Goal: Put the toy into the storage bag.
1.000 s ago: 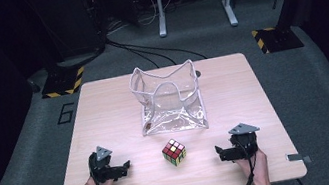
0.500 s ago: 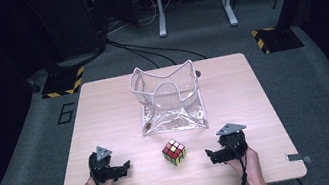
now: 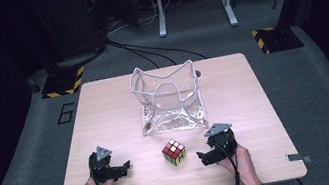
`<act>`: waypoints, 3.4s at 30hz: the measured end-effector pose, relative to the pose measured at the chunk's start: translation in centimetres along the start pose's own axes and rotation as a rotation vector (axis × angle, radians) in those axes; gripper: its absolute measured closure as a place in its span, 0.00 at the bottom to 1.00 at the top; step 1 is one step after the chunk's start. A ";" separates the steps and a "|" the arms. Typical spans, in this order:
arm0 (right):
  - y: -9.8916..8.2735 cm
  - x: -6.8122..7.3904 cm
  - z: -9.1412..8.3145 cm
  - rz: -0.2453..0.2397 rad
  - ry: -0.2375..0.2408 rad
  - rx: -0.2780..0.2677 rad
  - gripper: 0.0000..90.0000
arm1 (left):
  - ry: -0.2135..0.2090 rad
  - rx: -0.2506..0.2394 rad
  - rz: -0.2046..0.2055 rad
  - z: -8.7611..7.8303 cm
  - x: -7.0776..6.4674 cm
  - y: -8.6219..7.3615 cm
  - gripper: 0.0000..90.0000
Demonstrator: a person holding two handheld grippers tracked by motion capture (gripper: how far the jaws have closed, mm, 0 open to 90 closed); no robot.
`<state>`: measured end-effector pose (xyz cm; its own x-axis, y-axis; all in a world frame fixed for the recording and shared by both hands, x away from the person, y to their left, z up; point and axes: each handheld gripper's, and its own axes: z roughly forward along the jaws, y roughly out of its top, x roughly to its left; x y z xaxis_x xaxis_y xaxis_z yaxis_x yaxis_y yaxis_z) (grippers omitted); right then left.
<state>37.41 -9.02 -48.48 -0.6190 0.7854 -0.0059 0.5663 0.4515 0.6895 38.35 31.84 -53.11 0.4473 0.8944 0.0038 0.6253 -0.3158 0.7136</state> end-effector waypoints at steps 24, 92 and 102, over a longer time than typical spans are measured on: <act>3.8 2.8 0.0 -0.069 0.059 -0.044 0.07 | -0.005 0.003 -0.004 0.0 0.0 0.0 0.01; 4.2 5.5 5.7 -0.140 0.171 0.070 0.37 | -0.007 0.000 -0.011 0.0 -0.1 0.0 0.01; 4.6 5.2 4.6 -0.141 0.159 0.055 0.37 | -0.008 0.001 -0.011 0.0 -0.1 0.0 0.01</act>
<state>39.34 -0.88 -48.67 -0.7695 0.6384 0.0179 0.4943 0.5775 0.6497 38.29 31.77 -53.12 0.4455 0.8952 -0.0091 0.6306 -0.3066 0.7130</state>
